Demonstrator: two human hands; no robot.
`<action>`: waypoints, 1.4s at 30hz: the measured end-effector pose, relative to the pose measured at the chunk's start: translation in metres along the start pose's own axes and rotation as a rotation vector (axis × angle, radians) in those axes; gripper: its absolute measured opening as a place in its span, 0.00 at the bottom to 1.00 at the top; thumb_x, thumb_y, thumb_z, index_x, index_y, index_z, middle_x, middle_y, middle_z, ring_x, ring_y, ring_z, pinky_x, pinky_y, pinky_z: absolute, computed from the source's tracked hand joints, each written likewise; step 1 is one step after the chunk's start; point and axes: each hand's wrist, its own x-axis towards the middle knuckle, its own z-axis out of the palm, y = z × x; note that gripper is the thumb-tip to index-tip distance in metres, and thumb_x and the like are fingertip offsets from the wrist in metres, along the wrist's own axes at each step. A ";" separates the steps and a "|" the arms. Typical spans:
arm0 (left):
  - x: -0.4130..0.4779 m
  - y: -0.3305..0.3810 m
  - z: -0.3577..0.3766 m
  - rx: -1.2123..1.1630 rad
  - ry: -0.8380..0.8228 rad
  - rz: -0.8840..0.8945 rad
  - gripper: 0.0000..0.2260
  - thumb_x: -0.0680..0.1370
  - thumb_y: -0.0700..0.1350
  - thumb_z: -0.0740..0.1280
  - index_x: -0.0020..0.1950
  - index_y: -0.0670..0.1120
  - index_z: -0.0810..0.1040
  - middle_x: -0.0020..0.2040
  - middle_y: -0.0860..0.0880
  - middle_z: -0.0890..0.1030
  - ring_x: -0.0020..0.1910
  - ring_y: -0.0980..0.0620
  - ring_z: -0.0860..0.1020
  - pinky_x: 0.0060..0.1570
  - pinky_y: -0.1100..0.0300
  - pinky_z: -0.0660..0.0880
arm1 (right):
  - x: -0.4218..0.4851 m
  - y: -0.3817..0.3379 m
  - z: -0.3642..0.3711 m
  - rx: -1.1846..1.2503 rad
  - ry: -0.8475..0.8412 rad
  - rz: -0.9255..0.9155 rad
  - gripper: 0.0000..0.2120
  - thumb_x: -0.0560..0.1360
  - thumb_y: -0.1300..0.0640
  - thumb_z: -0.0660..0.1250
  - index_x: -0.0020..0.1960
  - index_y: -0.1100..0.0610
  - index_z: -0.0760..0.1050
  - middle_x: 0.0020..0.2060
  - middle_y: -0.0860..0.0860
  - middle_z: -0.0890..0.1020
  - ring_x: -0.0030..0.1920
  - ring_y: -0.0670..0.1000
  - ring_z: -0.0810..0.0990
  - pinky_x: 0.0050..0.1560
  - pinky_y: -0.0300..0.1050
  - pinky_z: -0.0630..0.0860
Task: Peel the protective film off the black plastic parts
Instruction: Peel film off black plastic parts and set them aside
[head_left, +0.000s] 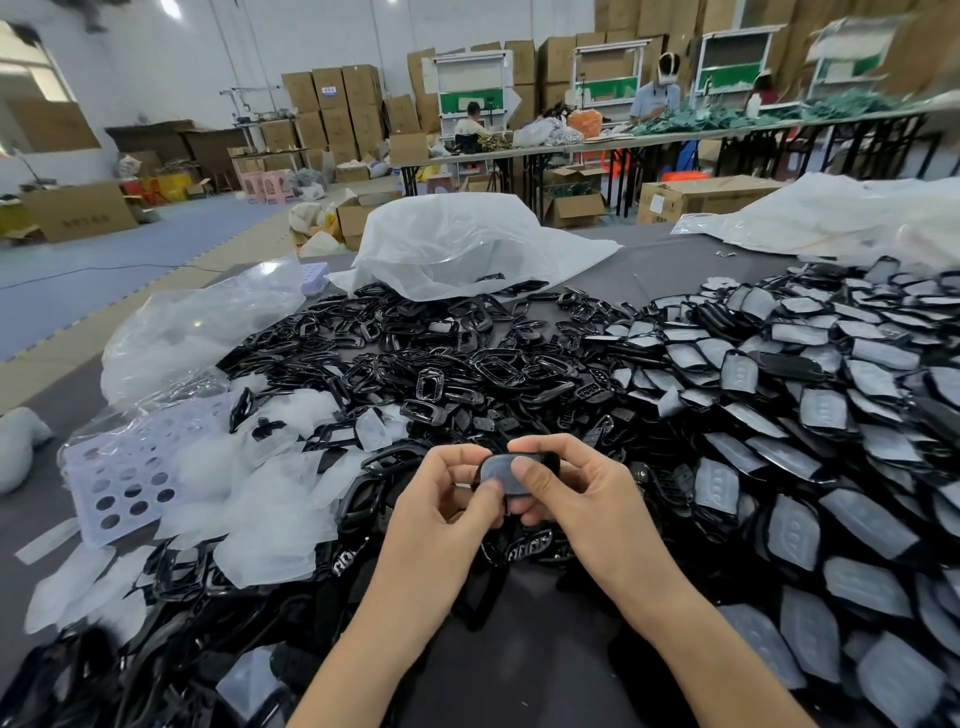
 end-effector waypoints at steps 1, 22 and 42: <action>0.000 0.000 0.000 -0.003 -0.010 -0.013 0.09 0.79 0.40 0.69 0.52 0.54 0.79 0.44 0.52 0.84 0.39 0.54 0.83 0.45 0.62 0.79 | 0.000 0.000 0.000 0.008 -0.005 0.002 0.06 0.78 0.58 0.71 0.50 0.47 0.84 0.38 0.53 0.86 0.36 0.48 0.84 0.39 0.37 0.80; 0.000 0.000 0.002 -0.017 0.015 0.017 0.08 0.80 0.37 0.67 0.51 0.49 0.81 0.36 0.51 0.81 0.38 0.55 0.82 0.42 0.68 0.76 | -0.001 0.004 0.000 -0.112 0.007 -0.007 0.12 0.77 0.60 0.72 0.50 0.43 0.82 0.41 0.51 0.87 0.39 0.47 0.85 0.42 0.37 0.79; -0.003 0.008 0.006 -0.069 0.032 0.052 0.09 0.79 0.33 0.67 0.52 0.45 0.83 0.32 0.49 0.79 0.32 0.55 0.79 0.38 0.67 0.76 | 0.005 0.007 0.003 0.231 -0.008 0.127 0.11 0.79 0.64 0.68 0.43 0.52 0.84 0.38 0.56 0.84 0.34 0.49 0.82 0.34 0.38 0.78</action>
